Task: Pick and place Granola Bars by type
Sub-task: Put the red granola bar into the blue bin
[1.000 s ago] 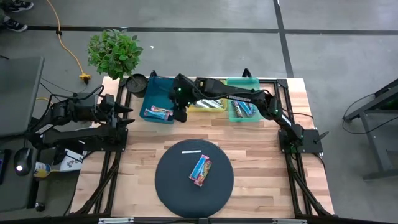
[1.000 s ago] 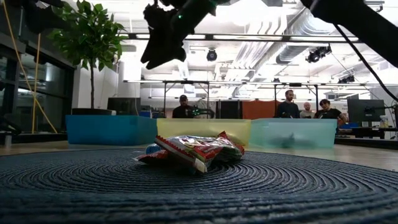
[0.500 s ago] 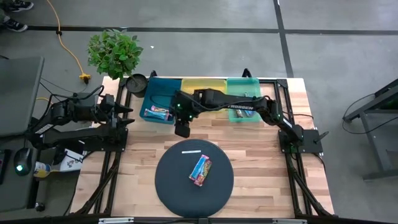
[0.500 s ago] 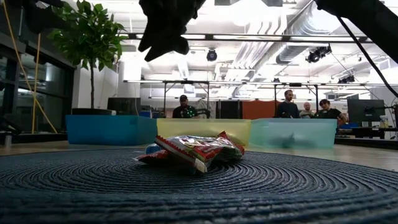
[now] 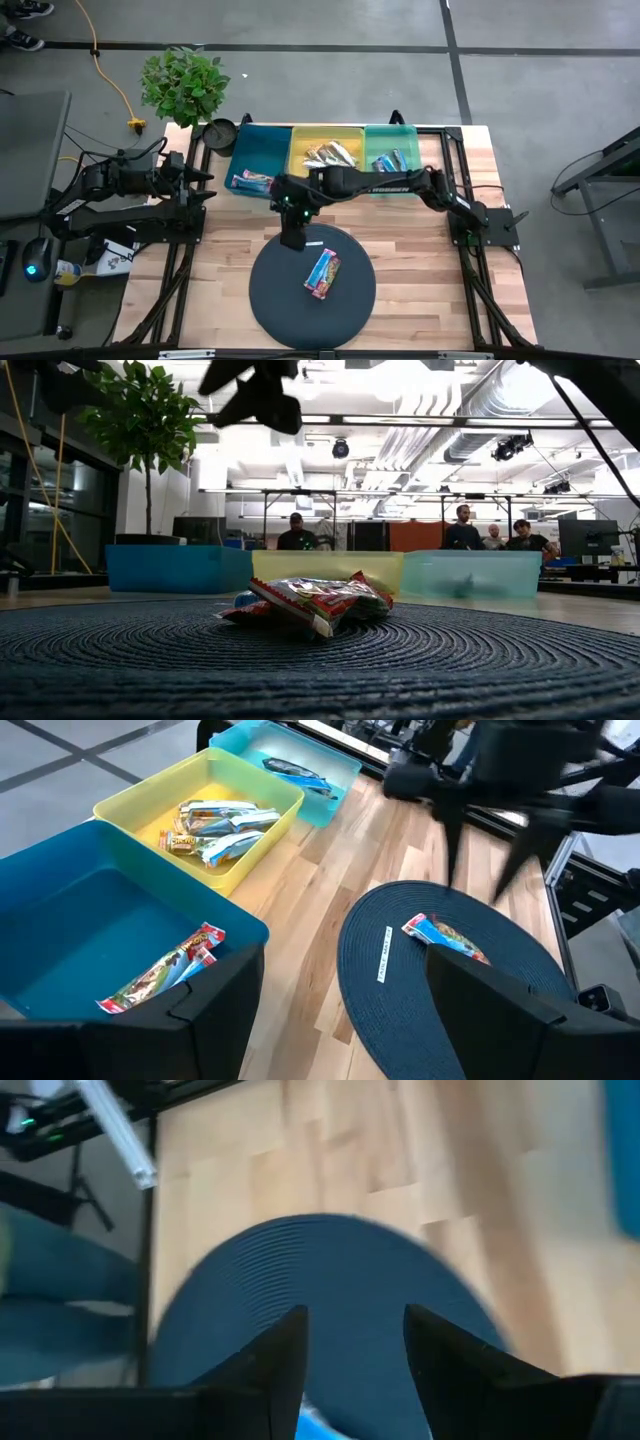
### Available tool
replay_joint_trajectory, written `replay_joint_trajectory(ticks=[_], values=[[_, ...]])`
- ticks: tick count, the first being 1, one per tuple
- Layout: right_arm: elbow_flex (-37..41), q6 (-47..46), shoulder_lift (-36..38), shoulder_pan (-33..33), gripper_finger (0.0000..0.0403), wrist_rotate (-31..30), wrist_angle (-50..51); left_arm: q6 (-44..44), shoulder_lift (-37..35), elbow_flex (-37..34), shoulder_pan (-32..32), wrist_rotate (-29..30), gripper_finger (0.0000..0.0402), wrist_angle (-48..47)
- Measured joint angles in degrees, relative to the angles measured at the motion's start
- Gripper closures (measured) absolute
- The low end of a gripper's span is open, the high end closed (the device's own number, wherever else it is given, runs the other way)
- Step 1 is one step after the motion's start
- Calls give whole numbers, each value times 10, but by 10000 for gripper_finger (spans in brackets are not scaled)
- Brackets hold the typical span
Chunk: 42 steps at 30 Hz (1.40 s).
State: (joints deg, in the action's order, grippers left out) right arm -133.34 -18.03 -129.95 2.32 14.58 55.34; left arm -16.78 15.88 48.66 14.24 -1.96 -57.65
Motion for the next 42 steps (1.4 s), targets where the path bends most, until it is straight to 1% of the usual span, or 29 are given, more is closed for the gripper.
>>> replay_joint_trajectory(ticks=[5, 13, 27, 33, 42], values=[[0, -51, 0, 29, 253, 11, 3, 0, 0, 0, 0, 0, 129, 0], [0, -192, 0, 79, 252, 10, 19, 0, 0, 0, 0, -6, 129, 0], [0, -343, 0, 166, 253, -26, 38, 13, 0, 0, 0, -7, 129, -13], [0, -401, 0, 194, 253, -81, 38, 14, 0, 0, 0, -7, 129, -13], [0, -467, 0, 235, 253, -134, 37, 15, 0, 0, 0, -7, 129, -14]])
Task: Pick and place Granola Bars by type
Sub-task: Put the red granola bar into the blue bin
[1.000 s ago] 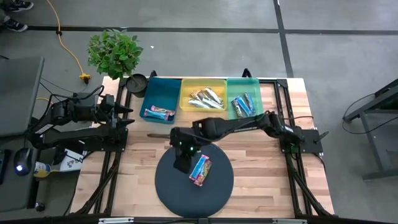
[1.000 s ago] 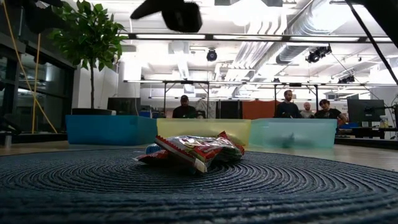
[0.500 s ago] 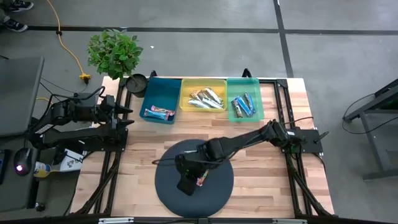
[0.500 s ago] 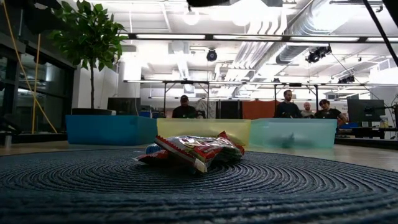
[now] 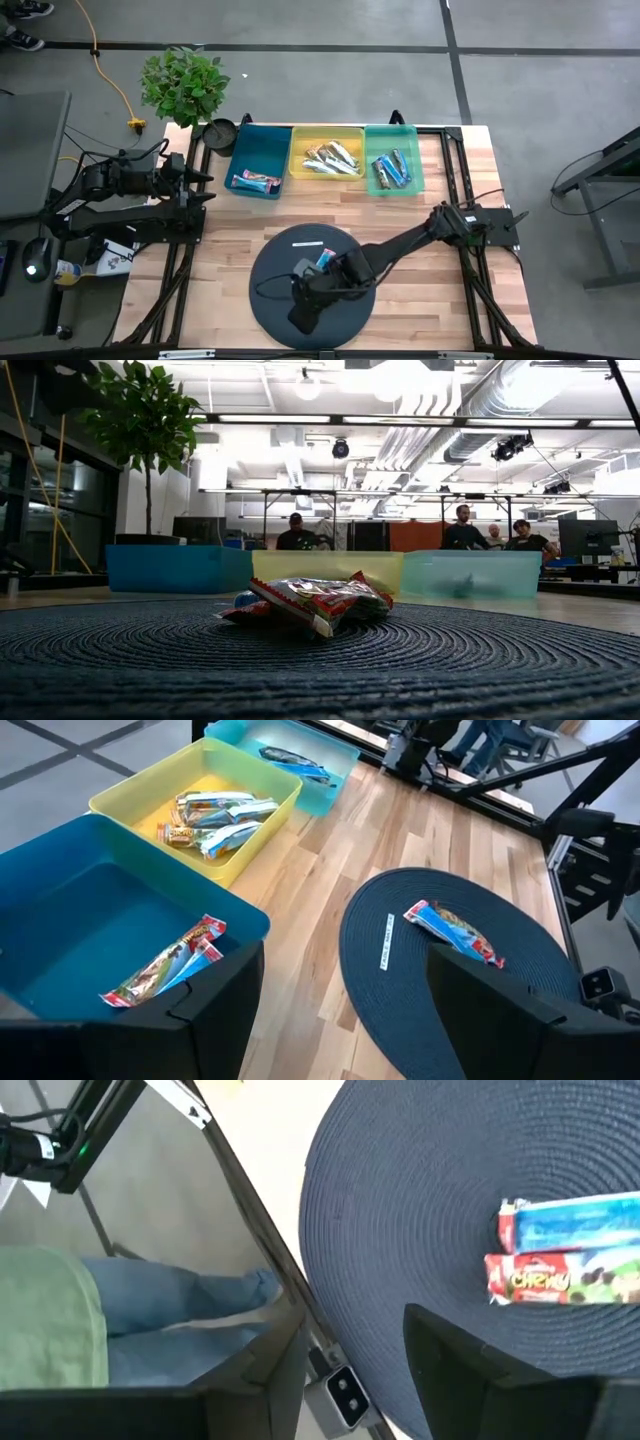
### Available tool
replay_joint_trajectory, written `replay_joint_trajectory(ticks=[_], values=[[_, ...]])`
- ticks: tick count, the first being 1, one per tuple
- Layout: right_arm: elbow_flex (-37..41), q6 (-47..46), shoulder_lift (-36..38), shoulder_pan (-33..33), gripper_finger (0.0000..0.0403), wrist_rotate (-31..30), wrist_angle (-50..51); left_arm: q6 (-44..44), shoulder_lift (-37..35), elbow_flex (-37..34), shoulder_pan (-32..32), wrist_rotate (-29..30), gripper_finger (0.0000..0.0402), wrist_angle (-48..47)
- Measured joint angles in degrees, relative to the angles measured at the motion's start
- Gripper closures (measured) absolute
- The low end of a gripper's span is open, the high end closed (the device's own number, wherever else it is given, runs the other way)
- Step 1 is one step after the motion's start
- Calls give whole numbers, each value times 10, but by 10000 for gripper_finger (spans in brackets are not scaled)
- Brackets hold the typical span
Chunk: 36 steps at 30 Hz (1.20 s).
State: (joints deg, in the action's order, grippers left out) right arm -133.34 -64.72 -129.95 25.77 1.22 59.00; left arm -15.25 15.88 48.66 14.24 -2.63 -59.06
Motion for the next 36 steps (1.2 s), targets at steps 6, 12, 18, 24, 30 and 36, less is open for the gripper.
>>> replay_joint_trajectory(ticks=[6, 12, 18, 24, 30, 36], values=[[0, -52, 0, 19, 253, -31, 20, 0, 0, 0, 0, 0, 129, -20], [0, -118, 0, 44, 253, -47, 56, 0, 0, 0, 0, 0, 129, -30], [0, -209, 0, 69, 253, -80, 89, 11, 0, 0, 0, 0, 129, -29], [0, -298, 0, 79, 253, -168, 106, 17, 0, 0, 0, 0, 129, -29], [50, -366, -1, 60, 253, -148, 95, 17, 0, 0, 0, 0, 129, -29], [160, -395, -1, 25, 253, -94, 15, 17, 0, 0, 0, 0, 129, -29]])
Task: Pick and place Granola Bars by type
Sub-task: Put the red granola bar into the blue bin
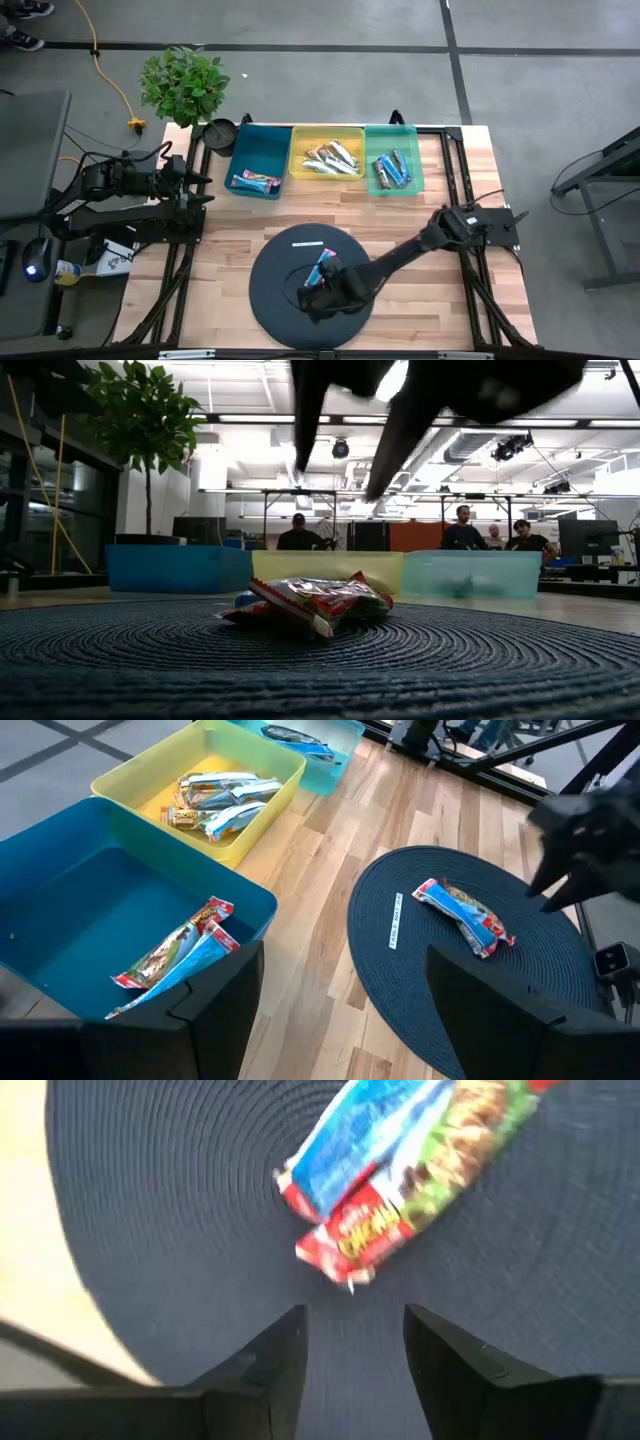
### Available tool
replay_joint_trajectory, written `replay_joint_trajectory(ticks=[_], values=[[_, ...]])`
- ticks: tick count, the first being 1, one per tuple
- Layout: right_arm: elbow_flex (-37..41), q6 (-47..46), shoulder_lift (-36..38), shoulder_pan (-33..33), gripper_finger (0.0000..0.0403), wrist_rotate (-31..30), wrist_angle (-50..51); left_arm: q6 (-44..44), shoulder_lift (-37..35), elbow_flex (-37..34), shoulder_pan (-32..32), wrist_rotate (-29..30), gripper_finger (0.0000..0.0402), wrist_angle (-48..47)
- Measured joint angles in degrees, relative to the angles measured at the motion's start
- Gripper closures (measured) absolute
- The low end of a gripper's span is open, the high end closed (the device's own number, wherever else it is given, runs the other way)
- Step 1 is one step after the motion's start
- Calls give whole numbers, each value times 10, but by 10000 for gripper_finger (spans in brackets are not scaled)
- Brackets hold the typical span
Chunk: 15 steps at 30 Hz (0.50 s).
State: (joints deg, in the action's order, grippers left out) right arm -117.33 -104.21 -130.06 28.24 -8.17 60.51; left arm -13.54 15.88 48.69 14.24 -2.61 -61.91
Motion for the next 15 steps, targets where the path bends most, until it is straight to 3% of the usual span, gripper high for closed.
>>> replay_joint_trajectory(ticks=[6, 15], values=[[75, 5, 0, -22, 236, -2, -94, -1, 0, 0, 0, -4, 129, 0], [95, -4, 0, -28, 191, 2, -78, -2, 0, 0, 0, -30, 129, 0]])
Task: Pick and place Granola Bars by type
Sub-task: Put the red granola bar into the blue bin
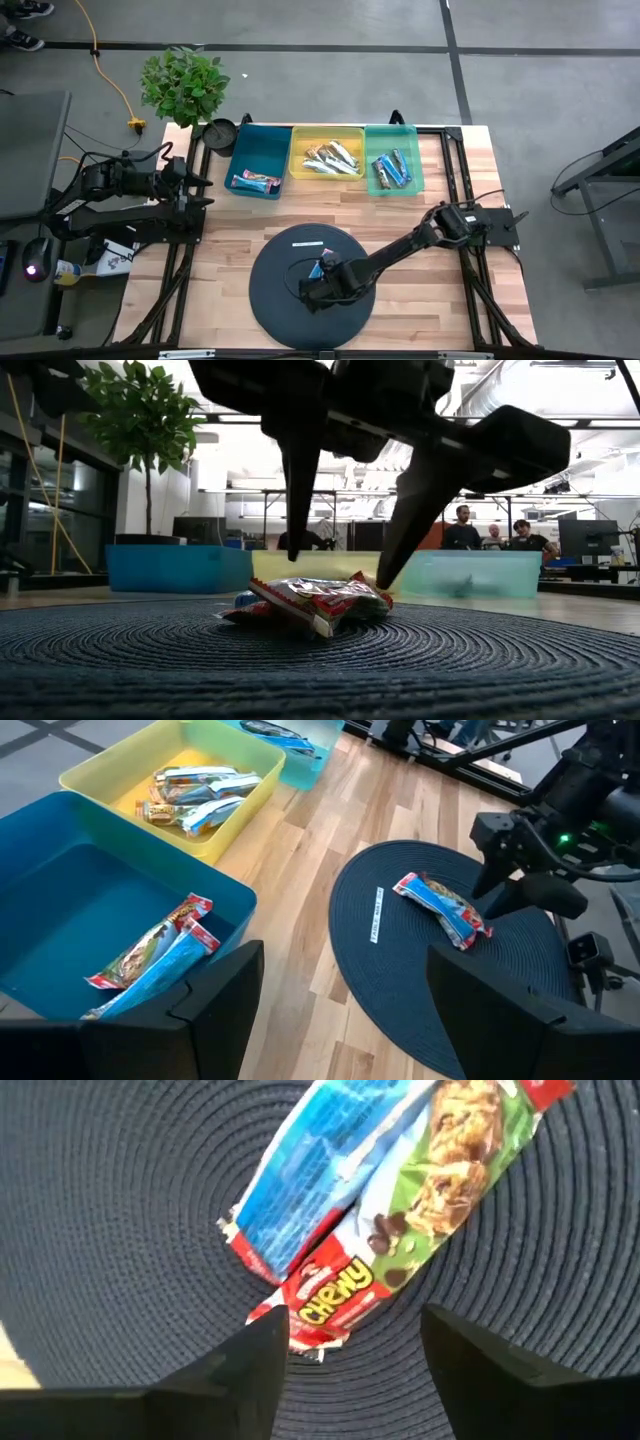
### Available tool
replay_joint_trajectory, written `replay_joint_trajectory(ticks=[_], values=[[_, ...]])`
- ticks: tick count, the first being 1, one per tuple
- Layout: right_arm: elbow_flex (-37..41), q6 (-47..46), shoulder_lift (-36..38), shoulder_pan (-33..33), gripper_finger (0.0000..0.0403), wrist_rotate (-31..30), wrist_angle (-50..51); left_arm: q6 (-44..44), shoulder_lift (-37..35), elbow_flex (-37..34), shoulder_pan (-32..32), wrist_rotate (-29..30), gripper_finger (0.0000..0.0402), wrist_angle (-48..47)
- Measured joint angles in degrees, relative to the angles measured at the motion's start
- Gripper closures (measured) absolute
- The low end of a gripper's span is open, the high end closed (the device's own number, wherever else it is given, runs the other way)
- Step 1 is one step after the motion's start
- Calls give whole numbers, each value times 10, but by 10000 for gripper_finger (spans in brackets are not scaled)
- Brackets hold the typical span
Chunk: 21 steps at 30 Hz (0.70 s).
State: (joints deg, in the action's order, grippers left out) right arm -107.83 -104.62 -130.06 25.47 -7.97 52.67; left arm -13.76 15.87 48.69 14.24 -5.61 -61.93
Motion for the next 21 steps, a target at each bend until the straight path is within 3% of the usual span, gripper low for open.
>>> replay_joint_trajectory(ticks=[21], values=[[0, 1, 0, -54, 189, -1, 90, 0, 0, 0, 0, 2, 129, 0]])
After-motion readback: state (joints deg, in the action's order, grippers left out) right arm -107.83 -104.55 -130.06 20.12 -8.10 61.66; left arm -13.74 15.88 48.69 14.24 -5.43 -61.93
